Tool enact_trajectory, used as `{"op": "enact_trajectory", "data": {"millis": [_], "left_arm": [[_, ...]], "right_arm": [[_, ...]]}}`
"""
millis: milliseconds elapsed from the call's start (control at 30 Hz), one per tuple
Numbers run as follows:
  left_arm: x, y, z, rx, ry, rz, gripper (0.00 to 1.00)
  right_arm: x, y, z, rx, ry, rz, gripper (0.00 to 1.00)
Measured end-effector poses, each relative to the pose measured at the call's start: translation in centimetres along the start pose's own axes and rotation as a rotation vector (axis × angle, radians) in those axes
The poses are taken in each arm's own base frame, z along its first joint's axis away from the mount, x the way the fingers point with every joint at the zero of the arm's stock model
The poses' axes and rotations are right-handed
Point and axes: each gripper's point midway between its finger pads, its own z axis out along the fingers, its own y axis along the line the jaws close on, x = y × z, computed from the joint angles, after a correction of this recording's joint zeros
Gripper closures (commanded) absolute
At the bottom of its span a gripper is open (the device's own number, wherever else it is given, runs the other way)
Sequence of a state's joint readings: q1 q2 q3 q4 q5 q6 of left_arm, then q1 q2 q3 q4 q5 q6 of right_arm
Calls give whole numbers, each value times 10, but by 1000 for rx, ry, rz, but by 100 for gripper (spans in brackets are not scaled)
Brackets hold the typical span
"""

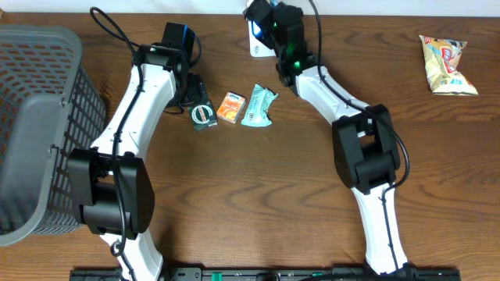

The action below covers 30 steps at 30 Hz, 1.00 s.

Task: Scan the item barcode
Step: 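Carry the light green pack up to the scanner, then move the pack right and release it beside the snack bag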

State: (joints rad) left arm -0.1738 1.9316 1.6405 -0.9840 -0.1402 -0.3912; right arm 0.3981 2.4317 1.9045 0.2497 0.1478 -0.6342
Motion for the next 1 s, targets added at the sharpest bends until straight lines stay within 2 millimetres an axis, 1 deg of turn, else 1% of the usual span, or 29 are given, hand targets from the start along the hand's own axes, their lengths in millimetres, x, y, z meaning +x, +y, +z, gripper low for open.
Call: {"op": "enact_trajectory", "data": {"millis": [67,167,233,333,367,400,433,500,533,633,667,700,733,767,800,833,867,900,933,967,1000], "left_arm": [[0,0,0,0,0,0,2],[0,0,0,0,1,0,3],[0,0,0,0,0,0,2],[0,0,0,0,0,0,2],[0,0,0,0,0,0,3],[0,0,0,0,0,0,2],[0,0,0,0,0,0,2],[0,0,0,0,0,0,2],[0,0,0,0,-1,0,2],[0,0,0,0,1,0,2],[0,0,0,0,1,0,2],[0,0,0,0,-1,0,2],[0,0,0,0,1,0,2],[0,0,0,0,1,0,2],[0,0,0,1,0,0,2],[0,0,0,0,0,0,2],[0,0,0,0,0,0,2],[0,0,0,0,0,0,2],[0,0,0,1,-1,0,2],[0,0,0,0,1,0,2],[0,0,0,1,0,0,2]], "right_arm": [[19,9,3,-28,56,-14,99],[29,11,3,-40,92,-20,99],[32,7,3,-25,103,-20,99],[36,-5,2,31,138,-20,99],[39,-13,2,56,158,-19,99],[41,-15,2,61,165,-17,99],[48,-25,0,76,197,-4,99],[67,-42,-7,80,270,56,99],[78,-54,-13,84,311,99,99],[118,-120,-42,163,433,267,99],[137,-143,-57,186,495,315,99],[150,-159,-68,205,531,345,96],[165,-173,-80,219,578,370,87],[189,-187,-98,229,654,397,73],[203,-197,-108,242,694,411,55],[225,-205,-122,246,760,435,1],[238,-209,-131,249,799,448,1],[262,-214,-149,243,872,473,1],[276,-215,-160,236,919,488,1],[285,-215,-168,222,947,502,1],[295,-211,-178,186,986,523,1]]}}
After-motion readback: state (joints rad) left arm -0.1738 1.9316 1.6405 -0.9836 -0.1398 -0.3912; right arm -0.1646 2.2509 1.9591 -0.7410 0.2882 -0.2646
